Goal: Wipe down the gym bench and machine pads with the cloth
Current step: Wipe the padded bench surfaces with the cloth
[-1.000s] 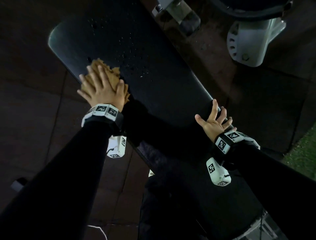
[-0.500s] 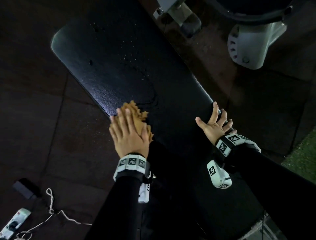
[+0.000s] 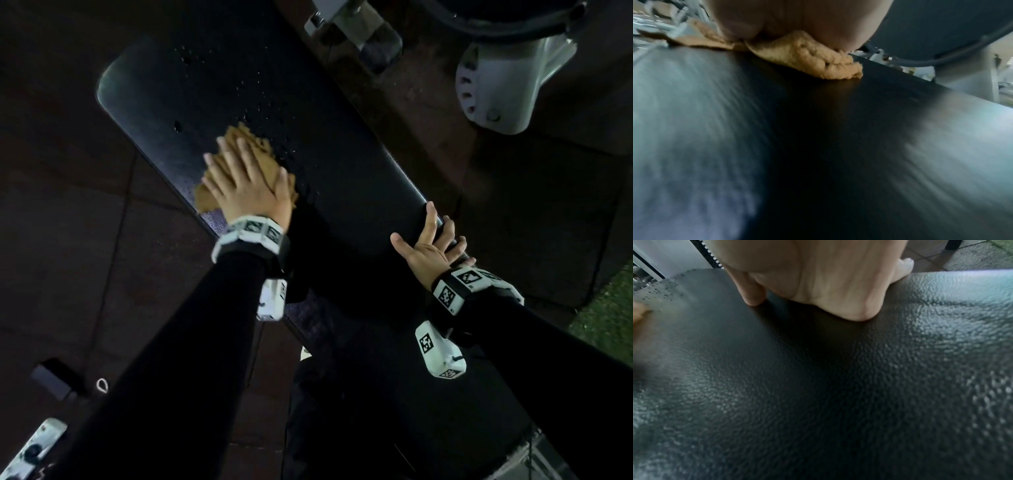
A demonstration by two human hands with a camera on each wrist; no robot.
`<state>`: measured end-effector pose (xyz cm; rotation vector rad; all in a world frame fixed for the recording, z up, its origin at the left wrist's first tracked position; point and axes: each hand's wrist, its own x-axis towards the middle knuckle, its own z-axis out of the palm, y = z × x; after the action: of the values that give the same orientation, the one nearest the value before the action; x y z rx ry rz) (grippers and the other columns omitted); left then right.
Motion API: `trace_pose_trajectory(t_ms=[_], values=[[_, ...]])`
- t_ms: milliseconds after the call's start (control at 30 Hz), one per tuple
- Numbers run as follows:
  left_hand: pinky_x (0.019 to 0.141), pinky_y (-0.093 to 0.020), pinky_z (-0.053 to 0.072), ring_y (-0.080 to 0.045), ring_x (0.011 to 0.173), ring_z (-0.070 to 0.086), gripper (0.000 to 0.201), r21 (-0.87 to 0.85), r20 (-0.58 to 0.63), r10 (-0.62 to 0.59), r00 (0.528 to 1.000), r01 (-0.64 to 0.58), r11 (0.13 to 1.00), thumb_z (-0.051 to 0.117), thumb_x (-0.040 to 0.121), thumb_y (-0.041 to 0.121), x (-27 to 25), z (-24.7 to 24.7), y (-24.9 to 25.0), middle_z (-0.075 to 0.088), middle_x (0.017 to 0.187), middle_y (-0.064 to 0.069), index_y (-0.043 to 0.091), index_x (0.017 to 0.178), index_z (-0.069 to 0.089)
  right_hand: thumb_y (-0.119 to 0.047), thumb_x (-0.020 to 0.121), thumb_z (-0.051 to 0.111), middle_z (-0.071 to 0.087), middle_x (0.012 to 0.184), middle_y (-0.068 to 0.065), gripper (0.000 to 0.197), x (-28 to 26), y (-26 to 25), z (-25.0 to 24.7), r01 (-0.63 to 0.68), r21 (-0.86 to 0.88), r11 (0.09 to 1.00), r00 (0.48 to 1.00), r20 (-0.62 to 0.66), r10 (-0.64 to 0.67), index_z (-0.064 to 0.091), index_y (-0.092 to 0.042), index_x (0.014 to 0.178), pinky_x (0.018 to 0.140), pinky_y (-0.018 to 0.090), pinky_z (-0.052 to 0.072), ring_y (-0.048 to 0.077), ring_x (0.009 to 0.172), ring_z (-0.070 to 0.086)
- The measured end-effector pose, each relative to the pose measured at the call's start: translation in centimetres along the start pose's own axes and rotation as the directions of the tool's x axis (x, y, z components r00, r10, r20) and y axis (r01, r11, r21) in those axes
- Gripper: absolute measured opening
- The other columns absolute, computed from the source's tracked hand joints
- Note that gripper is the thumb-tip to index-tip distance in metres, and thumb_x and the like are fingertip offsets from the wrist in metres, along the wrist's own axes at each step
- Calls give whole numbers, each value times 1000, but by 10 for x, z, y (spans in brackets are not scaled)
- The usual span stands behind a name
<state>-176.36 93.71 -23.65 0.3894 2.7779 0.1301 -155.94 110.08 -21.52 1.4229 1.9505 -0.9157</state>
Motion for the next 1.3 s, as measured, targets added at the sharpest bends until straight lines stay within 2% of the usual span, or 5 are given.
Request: trace_pose_trajectory(t_ms=[267, 600, 933, 1100, 1300], values=[[118, -50, 10, -35, 146, 4, 71, -17, 4, 60, 998, -60, 998, 18, 96, 54, -117, 34, -2, 6, 159, -14, 11, 152, 10, -72, 81, 36, -21, 153, -7, 82, 1, 0, -1, -10, -11, 1000, 1000, 17, 10, -20, -53, 137, 110, 61, -10, 39, 140, -18], [115, -58, 2, -38, 145, -8, 74, -183, -24, -319, 948, 309, 933, 23, 96, 56, -30, 6, -25, -8, 159, -12, 13, 152, -3, -75, 76, 33, -19, 153, -8, 82, 8, 6, 7, 20, -23, 1000, 999, -25, -21, -20, -54, 136, 109, 60, -10, 39, 140, -16], [114, -51, -14, -35, 144, -16, 84, -183, 50, 4, 999, 5, 983, 8, 88, 67, -20, 8, 38, -13, 158, -13, 14, 151, -6, -77, 74, 38, -21, 148, -17, 78, 15, 11, 7, 6, 28, 1000, 1000, 13, -7, -21, -67, 123, 106, 58, -17, 36, 139, -21], [117, -44, -8, -23, 146, -4, 83, -309, 47, 146, 988, -125, 943, 7, 87, 65, -11, -14, 6, -10, 160, -7, 14, 152, 0, -72, 75, 44, -16, 149, -21, 78, 9, 4, 8, -32, 47, 998, 999, -29, 34, -17, -69, 123, 107, 56, -17, 31, 140, -18], [115, -53, -9, -19, 146, -13, 62, -83, 122, 119, 985, -109, 991, 18, 99, 47, 66, -47, -55, -17, 159, -3, 23, 152, -4, -57, 84, 46, -21, 153, -15, 77, -15, -13, 12, -7, 76, 997, 983, -184, 21, -8, -57, 138, 114, 49, -14, 22, 142, -18]])
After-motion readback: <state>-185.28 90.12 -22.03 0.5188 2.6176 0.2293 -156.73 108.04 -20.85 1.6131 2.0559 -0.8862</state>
